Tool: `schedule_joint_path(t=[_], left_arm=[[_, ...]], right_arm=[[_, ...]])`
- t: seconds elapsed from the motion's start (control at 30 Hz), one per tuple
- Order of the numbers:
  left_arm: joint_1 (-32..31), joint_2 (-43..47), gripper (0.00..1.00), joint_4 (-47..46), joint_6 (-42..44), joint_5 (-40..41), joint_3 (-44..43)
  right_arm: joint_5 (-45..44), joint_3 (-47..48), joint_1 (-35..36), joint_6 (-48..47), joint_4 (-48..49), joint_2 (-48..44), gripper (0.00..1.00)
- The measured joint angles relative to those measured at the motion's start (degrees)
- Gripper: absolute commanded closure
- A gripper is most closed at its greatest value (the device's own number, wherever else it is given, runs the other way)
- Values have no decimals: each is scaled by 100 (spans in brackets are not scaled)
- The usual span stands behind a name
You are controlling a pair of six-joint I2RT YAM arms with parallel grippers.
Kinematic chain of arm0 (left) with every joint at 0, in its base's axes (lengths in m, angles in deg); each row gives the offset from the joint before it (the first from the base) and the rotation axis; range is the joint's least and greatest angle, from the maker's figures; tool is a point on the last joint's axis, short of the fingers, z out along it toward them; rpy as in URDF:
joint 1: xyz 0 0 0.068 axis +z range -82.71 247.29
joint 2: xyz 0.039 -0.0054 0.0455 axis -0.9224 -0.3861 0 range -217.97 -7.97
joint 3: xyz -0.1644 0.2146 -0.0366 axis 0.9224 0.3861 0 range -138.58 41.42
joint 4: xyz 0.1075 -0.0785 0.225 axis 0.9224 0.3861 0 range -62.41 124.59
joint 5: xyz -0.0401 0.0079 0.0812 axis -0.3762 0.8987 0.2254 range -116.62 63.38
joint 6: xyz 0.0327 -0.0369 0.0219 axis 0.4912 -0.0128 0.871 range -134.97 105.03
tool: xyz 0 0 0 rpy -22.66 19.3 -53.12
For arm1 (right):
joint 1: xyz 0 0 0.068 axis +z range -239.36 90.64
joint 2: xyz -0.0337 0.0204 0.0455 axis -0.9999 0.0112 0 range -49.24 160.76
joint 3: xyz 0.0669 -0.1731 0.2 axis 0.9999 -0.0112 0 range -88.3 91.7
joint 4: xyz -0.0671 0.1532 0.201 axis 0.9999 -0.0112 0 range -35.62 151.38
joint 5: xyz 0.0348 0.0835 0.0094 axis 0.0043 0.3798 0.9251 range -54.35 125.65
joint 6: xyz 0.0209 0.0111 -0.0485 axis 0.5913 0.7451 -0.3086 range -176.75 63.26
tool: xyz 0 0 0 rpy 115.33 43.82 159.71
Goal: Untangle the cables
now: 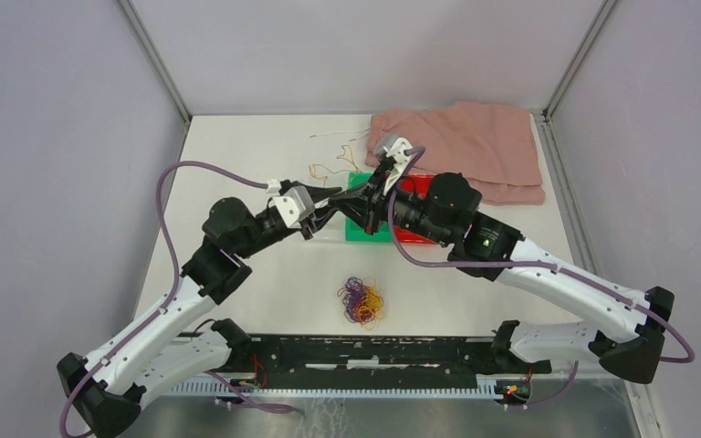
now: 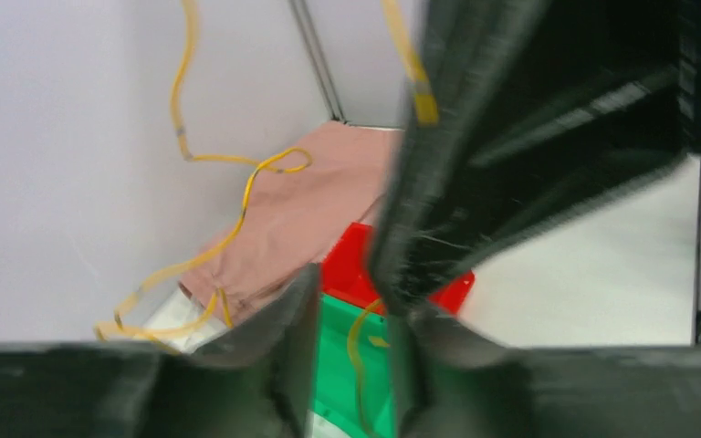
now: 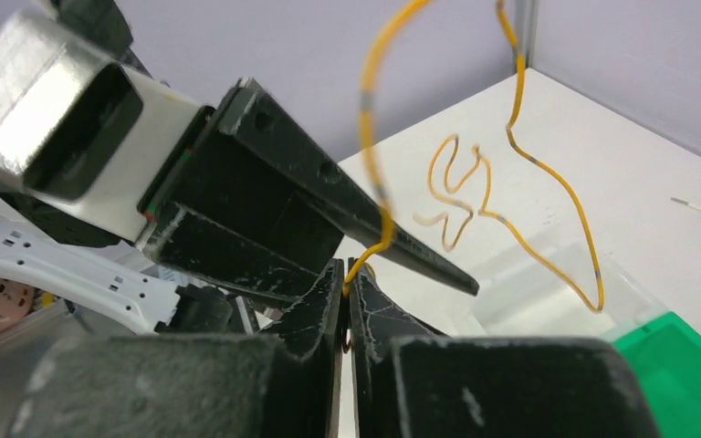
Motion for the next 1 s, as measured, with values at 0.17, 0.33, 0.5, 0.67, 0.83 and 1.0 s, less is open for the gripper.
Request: schedule_joint_path(t=[0.17, 0.33, 0.5, 0.67, 0.83, 1.0], left_arm=[[-24, 4, 97, 144, 323, -330, -13], [-24, 17, 97, 236, 498, -389, -26], [-24, 144, 97, 267, 667, -358, -33], [-24, 195, 97, 341, 809, -271, -103], [-24, 98, 97, 457, 809, -249, -337], [-24, -13, 97, 597, 752, -251, -586]], right_arm=[[-118, -142, 44, 175, 166, -72, 59], [-498, -341, 55, 391, 72, -264, 30], [-1027, -592, 74, 592, -409, -671, 21], [-898, -1032, 76, 789, -872, -1272, 13], [-114, -1047, 22, 890, -1449, -1375, 10], [1119, -949, -232, 909, -2011, -1397, 11]])
